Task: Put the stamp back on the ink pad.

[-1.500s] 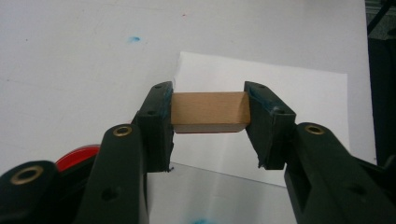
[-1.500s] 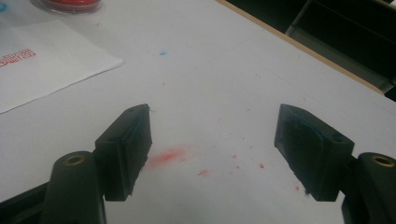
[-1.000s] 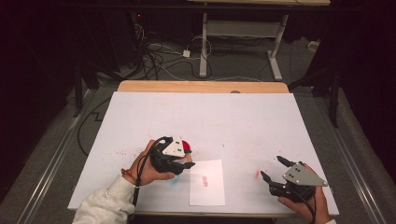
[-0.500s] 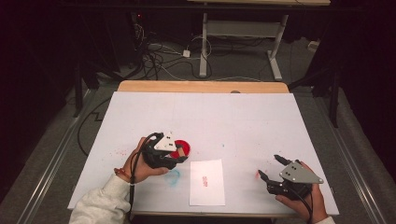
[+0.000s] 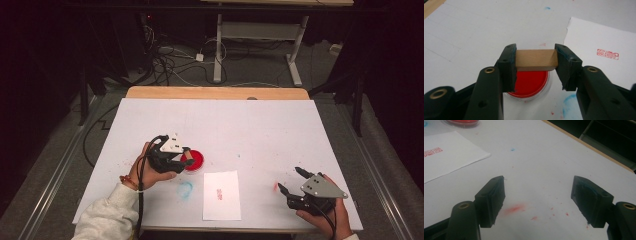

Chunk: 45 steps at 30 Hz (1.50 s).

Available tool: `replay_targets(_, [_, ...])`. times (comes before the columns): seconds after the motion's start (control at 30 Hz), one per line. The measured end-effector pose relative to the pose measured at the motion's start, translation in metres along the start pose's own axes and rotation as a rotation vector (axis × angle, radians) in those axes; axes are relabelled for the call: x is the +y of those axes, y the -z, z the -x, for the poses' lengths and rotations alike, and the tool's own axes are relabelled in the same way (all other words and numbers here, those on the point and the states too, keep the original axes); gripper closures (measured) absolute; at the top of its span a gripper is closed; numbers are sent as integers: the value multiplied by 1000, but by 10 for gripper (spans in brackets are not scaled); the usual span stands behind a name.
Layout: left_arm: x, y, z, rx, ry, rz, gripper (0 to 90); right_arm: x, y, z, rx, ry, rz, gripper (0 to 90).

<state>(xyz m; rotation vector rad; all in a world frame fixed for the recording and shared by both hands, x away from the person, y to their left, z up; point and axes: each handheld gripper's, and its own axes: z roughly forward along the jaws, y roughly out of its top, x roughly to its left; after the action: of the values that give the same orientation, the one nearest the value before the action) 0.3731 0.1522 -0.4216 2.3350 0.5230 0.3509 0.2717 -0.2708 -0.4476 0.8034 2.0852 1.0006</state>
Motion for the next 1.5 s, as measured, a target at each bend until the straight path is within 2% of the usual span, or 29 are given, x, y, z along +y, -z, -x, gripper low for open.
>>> replay_targets(0.23, [3, -8, -6, 1, 21, -7, 534, -2, 1, -1, 0, 5, -7, 277])
replay_targets(0.33, [3, -14, -8, 3, 28, -26, 535, -1, 2, -1, -5, 5, -3, 277])
replay_targets(0.47, [0, -18, -14, -8, 65, -38, 534, -1, 0, -3, -2, 6, -7, 274])
replay_targets(0.77, [-5, -30, -22, -40, 107, -86, 534, -3, 0, -3, -1, 8, -15, 275])
replay_targets(0.93, [-6, -34, -22, -66, 106, -111, 534, -3, 0, -2, -5, 8, -14, 276])
replay_targets(1.13, [-6, -39, -20, -71, 106, -131, 533, -3, 2, -2, -4, 12, -16, 275])
replay_targets(1.3, [-5, -43, -19, -61, 101, -150, 533, -4, 1, -2, -4, 14, -20, 276])
replay_targets(1.5, [-4, -44, -19, -44, 99, -149, 531, -4, 1, -3, -5, 13, -20, 276])
